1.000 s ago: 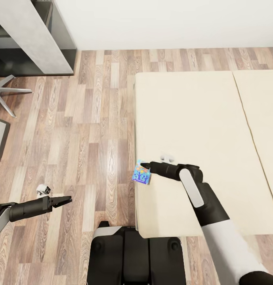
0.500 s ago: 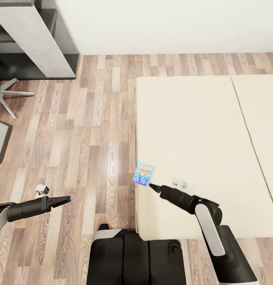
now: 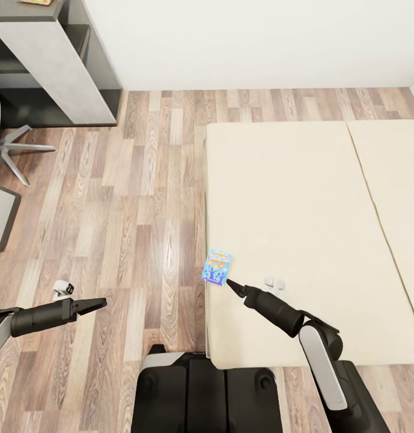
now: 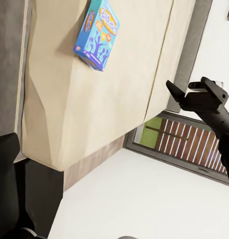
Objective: Put all the toys in the child's room - the three board games (two on the bed and one on the table), the two jigsaw puzzles on the table, and the tennis ball on the table - inside the toy box on the table in the child's room.
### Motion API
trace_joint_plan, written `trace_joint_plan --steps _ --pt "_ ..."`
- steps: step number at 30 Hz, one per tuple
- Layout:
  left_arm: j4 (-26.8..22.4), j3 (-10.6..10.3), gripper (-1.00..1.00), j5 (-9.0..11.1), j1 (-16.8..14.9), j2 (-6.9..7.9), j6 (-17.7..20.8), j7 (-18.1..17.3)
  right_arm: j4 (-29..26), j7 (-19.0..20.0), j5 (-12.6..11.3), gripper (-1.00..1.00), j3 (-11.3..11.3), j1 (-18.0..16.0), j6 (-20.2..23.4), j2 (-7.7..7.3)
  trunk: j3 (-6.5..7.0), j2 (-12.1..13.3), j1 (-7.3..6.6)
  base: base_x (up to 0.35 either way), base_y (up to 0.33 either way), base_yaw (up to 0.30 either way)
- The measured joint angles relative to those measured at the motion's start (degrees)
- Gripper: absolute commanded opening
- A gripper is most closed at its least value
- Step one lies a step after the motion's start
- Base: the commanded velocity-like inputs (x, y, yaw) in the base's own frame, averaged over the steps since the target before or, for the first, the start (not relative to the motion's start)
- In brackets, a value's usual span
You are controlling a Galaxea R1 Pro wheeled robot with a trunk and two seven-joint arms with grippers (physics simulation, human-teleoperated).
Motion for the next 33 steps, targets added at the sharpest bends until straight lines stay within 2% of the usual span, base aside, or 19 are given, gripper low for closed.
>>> trace_joint_plan --steps 19,33 --pt "0.00 -0.07 1.00 0.00 0.00 -0.06 -0.09 0.05 0.59 -0.11 0.10 1.00 -0.02 0.84 -0.44 0.02 0.74 0.00 0.00 0.000 0.000 -0.057" --pt "0.00 -0.10 1.00 0.00 0.01 -0.20 -0.06 0.09 0.73 -0.12 0.12 1.00 -0.01 0.94 -0.43 0.04 1.58 0.00 0.00 0.000 0.000 0.057"
